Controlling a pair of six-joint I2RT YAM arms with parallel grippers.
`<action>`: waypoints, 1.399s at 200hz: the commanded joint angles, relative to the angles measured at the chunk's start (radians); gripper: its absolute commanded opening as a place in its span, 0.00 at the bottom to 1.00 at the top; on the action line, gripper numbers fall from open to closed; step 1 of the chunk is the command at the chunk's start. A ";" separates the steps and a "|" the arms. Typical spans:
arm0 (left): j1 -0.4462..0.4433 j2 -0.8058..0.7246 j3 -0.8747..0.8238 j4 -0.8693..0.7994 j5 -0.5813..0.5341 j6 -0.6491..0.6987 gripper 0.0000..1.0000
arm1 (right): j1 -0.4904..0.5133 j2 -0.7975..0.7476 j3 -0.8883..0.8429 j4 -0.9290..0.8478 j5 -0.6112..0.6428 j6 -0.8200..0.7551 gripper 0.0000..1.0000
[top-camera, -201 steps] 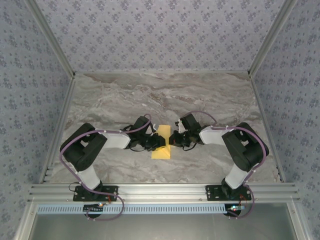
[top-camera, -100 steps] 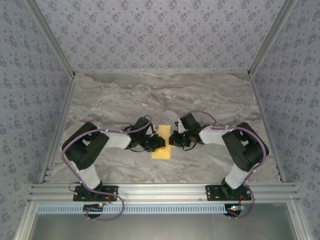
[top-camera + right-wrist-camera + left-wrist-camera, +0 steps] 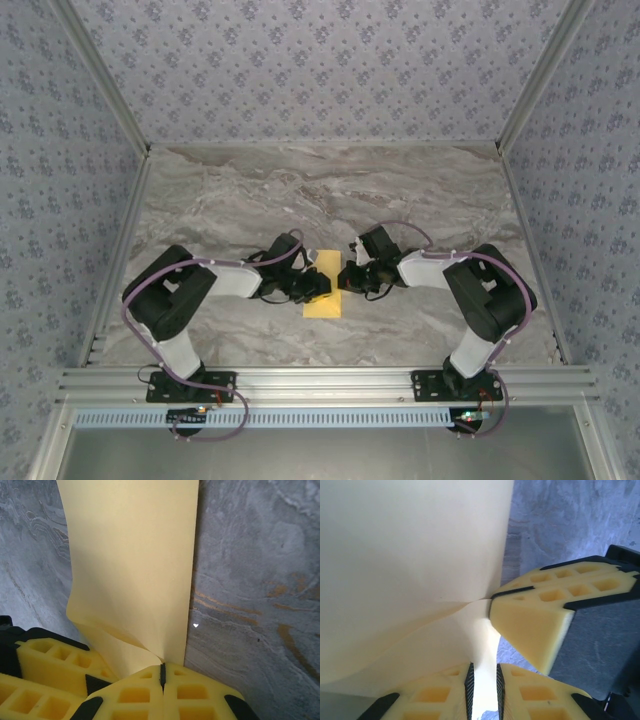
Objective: Fold a paper plane with a square sheet of paper (pick it up from the middle)
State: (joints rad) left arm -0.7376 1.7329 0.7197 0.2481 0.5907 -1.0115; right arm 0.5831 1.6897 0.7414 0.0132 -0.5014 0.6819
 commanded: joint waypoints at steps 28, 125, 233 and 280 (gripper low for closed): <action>-0.009 -0.039 0.009 0.013 0.014 0.014 0.23 | 0.006 0.006 0.018 -0.034 0.044 -0.040 0.02; -0.009 -0.005 0.015 0.005 0.015 0.017 0.23 | 0.006 0.013 0.030 -0.044 0.063 -0.044 0.01; -0.009 -0.010 0.015 0.004 0.016 0.020 0.23 | 0.017 -0.016 0.019 -0.019 0.040 -0.087 0.01; -0.008 -0.030 0.012 0.008 0.014 0.022 0.23 | 0.020 -0.052 -0.003 -0.007 0.034 -0.097 0.01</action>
State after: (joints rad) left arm -0.7418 1.7203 0.7197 0.2470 0.5907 -1.0111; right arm 0.5938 1.6806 0.7528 -0.0006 -0.4671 0.6109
